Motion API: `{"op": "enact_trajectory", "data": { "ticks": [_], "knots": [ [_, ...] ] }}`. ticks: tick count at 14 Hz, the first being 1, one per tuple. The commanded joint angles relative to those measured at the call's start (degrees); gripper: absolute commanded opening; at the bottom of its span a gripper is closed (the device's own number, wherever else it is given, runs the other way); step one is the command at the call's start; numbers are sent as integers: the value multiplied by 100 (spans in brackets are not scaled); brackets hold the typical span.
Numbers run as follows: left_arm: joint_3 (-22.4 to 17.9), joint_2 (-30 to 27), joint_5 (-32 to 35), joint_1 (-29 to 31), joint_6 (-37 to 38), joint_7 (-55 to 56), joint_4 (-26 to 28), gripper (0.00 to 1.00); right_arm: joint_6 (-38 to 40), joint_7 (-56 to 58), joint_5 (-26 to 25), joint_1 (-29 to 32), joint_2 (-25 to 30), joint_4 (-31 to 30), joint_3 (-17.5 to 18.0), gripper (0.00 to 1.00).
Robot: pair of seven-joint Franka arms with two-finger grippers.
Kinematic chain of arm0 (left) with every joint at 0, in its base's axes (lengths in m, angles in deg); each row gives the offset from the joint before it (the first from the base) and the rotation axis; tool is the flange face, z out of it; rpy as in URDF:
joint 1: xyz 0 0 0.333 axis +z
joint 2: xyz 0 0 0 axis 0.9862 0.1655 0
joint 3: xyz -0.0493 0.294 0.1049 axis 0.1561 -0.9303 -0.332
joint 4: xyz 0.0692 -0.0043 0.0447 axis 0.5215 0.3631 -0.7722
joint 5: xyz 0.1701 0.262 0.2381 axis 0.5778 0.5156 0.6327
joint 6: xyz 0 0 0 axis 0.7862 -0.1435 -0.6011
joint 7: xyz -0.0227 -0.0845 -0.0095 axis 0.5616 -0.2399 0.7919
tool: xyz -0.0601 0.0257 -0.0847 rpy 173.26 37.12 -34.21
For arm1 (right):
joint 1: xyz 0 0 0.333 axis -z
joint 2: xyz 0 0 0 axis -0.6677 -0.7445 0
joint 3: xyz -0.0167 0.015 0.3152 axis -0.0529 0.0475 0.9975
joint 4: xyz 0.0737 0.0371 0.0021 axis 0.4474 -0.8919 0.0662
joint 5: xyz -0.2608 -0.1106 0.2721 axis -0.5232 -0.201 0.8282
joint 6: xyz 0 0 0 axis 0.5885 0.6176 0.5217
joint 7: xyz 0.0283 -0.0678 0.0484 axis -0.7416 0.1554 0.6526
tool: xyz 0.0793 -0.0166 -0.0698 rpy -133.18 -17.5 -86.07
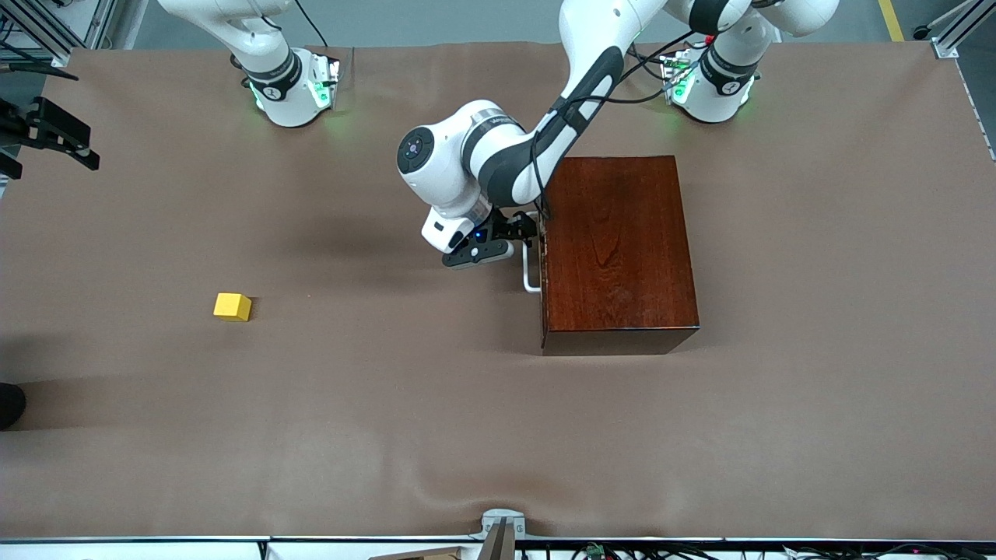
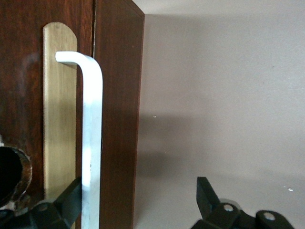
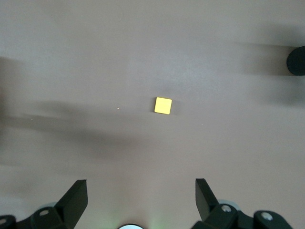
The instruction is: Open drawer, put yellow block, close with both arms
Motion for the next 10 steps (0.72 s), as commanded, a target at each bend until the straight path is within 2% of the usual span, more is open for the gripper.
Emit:
{"op": "enact_trajectory", "data": {
  "ticks": [1, 10],
  "knots": [
    [56, 152, 71, -64, -412, 110, -186, 100, 87, 48, 36, -6, -52, 125, -2, 100],
    [135, 196, -69, -152, -817, 154, -221, 100, 105, 39, 36, -15, -52, 124, -11, 100]
  ]
}}
